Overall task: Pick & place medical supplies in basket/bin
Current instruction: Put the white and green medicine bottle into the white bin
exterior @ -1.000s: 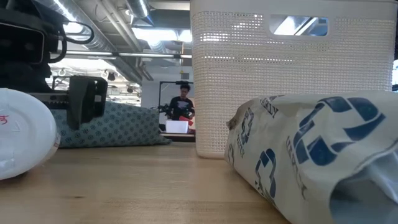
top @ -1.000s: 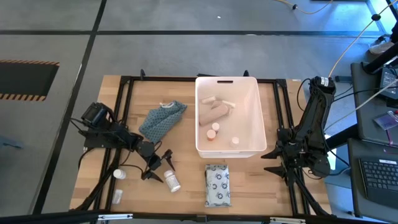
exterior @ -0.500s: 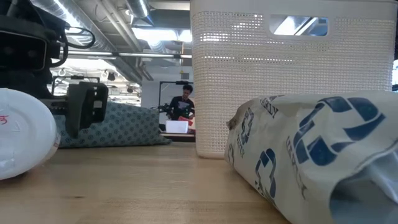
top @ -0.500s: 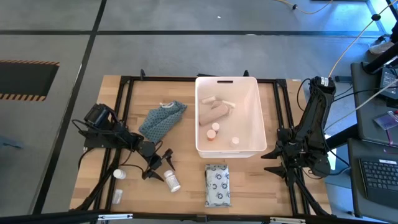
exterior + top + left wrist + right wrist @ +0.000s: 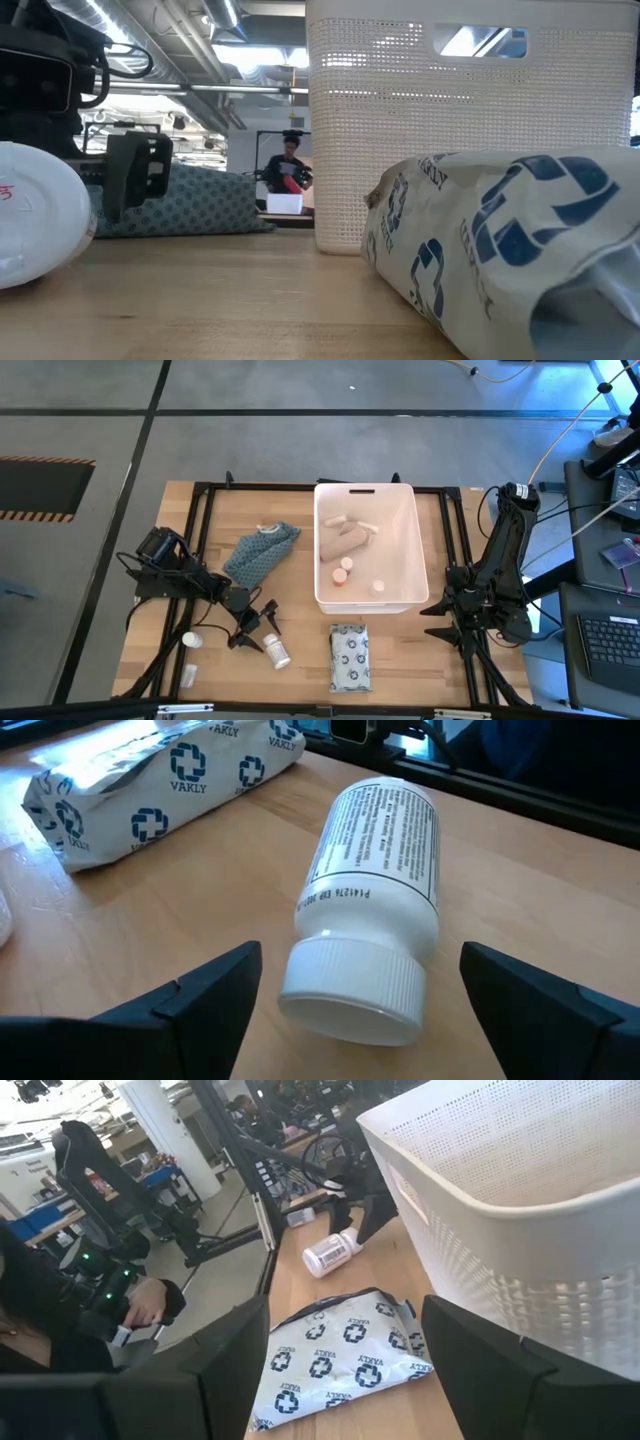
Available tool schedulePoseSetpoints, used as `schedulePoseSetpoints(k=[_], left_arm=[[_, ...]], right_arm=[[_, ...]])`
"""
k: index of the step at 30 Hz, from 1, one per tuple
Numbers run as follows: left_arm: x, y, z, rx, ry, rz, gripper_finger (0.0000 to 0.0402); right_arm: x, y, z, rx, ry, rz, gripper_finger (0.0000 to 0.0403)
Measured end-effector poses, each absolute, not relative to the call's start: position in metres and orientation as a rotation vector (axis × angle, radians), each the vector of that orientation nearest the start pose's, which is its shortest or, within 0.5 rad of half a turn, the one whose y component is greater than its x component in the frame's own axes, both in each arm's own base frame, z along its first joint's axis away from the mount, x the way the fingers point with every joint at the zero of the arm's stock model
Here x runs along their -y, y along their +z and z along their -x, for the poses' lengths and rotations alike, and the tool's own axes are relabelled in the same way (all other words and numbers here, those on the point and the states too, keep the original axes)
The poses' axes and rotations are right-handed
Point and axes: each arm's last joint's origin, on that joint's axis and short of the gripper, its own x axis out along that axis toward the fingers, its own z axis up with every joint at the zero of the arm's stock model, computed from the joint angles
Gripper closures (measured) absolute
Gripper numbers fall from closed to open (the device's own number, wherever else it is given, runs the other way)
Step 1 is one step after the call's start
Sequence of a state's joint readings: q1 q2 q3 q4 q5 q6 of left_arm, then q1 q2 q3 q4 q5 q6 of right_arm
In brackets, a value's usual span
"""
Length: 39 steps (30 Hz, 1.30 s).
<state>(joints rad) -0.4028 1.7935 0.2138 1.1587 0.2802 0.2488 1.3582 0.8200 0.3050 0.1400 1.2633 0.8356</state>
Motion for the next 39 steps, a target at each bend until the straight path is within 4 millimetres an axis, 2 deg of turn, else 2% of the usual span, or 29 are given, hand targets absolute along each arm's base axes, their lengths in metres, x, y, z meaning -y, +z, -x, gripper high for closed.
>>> schedulePoseSetpoints(k=[21, 39], left_arm=[[0.0946, 0.0761, -0.2024, -0.336, -0.719, -0.294, 0.0165], [0.0955, 0.0781, -0.2029, -0.298, -0.743, -0.322, 0.0175]], right_arm=[[-0.1446, 0.2000, -0.0595, -0.127, 0.046, -0.469, 0.0139], [-0.1446, 0.2002, -0.0595, -0.126, 0.047, -0.471, 0.0139]])
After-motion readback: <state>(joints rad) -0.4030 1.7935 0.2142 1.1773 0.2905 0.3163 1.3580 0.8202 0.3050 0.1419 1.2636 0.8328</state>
